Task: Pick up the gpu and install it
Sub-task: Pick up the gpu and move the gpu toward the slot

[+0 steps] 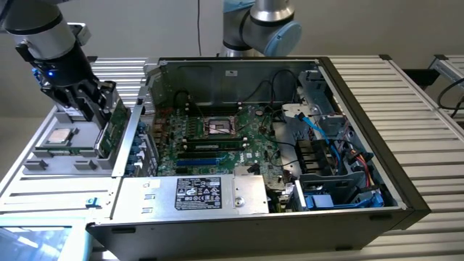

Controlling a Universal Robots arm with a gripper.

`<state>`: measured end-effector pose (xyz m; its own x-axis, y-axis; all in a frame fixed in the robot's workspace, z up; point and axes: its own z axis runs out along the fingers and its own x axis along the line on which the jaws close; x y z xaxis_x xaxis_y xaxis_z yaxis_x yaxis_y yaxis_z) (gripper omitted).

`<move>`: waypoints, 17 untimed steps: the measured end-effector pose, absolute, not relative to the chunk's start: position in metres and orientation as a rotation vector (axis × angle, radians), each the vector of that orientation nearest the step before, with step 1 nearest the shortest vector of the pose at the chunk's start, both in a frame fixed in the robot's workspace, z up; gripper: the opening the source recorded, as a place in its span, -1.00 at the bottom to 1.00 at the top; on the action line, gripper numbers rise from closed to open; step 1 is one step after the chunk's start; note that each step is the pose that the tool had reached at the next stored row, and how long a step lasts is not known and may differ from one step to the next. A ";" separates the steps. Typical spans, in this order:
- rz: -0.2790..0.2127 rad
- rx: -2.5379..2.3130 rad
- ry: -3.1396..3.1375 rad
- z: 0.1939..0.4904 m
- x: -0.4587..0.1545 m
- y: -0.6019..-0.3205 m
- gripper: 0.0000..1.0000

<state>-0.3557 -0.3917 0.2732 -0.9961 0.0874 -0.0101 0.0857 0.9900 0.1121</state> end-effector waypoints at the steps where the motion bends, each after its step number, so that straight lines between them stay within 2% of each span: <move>1: 0.175 0.135 3.118 0.272 -0.355 -0.392 -0.07; 8: 0.181 0.136 3.108 0.263 -0.352 -0.392 -0.07; 12: 0.222 0.135 3.095 0.260 -0.353 -0.394 -0.07; 17: 0.228 0.134 3.095 0.251 -0.353 -0.399 -0.07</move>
<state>-0.3533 -0.3992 0.2512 -0.9957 0.0884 -0.0291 0.0832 0.9855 0.1476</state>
